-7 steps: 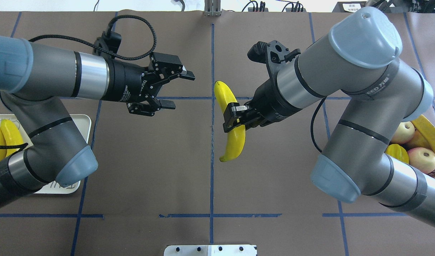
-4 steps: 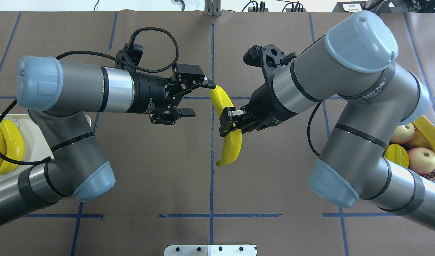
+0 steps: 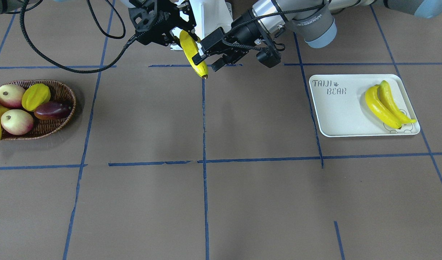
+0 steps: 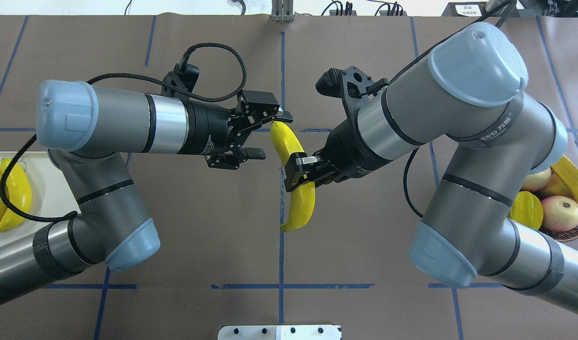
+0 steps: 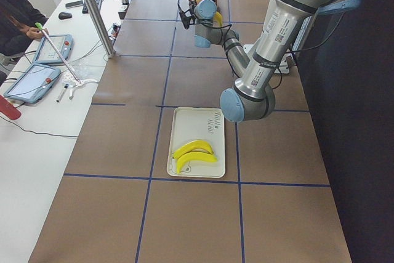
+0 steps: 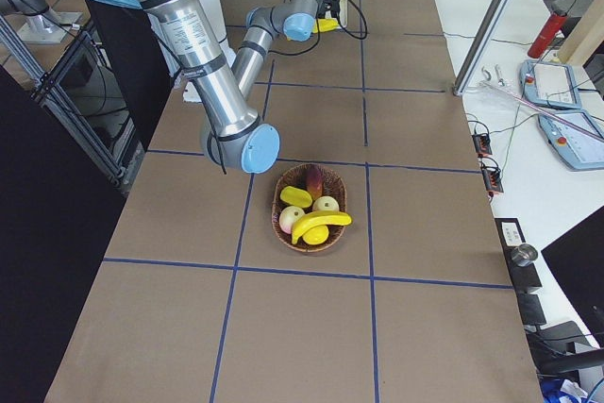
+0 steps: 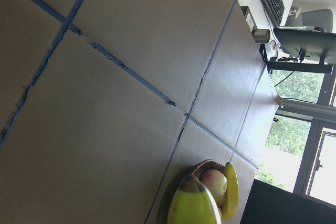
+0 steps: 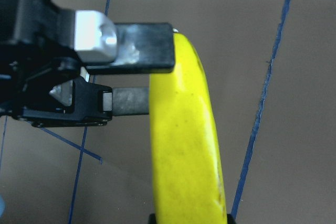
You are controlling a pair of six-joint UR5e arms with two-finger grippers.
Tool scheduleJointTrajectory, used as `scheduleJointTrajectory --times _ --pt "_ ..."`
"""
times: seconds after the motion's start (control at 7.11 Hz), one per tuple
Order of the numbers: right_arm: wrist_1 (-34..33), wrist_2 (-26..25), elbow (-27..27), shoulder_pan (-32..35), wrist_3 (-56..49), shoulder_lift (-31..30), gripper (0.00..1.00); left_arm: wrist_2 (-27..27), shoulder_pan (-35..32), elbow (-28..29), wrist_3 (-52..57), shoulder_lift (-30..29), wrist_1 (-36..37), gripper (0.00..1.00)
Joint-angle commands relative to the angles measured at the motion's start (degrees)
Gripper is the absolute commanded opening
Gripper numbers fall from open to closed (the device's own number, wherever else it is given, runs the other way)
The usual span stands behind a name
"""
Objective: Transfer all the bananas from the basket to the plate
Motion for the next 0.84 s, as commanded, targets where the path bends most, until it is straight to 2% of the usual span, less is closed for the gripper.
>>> scheduleJointTrajectory --times 0.0,0.14,0.28,0.42,0.56,0.7 --pt "-0.04 -0.49 -0.04 -0.51 0.08 0.12 0.0 0.01 0.69 0.15 0.09 -0.3 -0.01 0.99" --pt "0.05 -0.49 -0.04 -0.6 0.08 0.21 0.0 0.01 0.78 0.24 0.09 -0.3 -0.01 0.97" --pt "0.05 -0.49 -0.04 -0.51 0.08 0.21 0.0 0.01 0.78 0.24 0.09 -0.39 -0.01 0.87" --pt "0.05 -0.49 -0.04 -0.51 0.08 0.21 0.0 0.01 1.47 0.15 0.18 -0.3 -0.1 0.69" --pt "0.05 -0.49 -0.04 -0.51 0.08 0.21 0.0 -0.07 1.48 0.06 0.26 -0.3 -0.1 0.38" --pt "0.14 -0.49 -0.04 -0.51 0.08 0.21 0.12 -0.16 1.48 0.06 0.7 -0.3 -0.1 0.07"
